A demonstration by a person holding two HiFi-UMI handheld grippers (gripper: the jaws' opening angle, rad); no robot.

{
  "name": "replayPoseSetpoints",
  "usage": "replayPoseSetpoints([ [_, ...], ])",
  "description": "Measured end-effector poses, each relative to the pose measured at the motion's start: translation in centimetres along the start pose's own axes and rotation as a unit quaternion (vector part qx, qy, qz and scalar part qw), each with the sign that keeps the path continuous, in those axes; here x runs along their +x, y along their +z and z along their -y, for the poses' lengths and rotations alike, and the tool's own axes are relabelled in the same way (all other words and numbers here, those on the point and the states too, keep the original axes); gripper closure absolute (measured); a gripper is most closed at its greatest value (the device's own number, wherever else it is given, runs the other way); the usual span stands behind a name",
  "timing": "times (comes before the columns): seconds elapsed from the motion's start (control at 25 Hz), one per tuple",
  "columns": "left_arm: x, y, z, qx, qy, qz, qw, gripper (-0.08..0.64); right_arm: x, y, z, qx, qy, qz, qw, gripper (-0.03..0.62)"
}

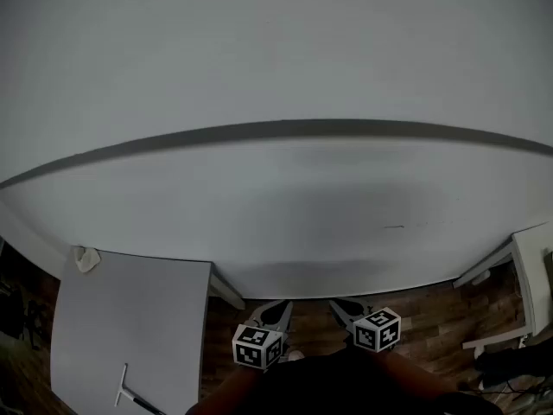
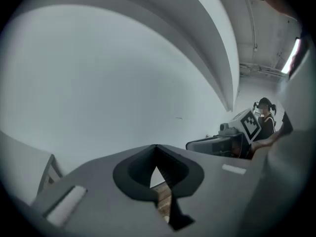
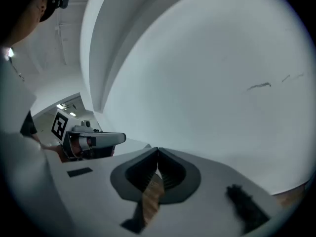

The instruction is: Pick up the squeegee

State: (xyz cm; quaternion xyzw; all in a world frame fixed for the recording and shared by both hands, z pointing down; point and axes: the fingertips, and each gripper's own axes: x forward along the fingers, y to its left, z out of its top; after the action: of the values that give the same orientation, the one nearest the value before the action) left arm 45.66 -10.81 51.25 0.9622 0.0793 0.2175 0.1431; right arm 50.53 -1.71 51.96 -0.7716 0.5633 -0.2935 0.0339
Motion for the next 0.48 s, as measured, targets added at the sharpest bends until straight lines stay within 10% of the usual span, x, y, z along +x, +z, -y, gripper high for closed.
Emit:
replayPoseSetpoints([
  [0.48, -0.5, -0.8, 1.4, -0.021, 0.043, 0.012, 0.9988, 0.554, -0.9, -0.4, 0.3, -0.023, 0.043, -0.020, 0.999, 0.586],
])
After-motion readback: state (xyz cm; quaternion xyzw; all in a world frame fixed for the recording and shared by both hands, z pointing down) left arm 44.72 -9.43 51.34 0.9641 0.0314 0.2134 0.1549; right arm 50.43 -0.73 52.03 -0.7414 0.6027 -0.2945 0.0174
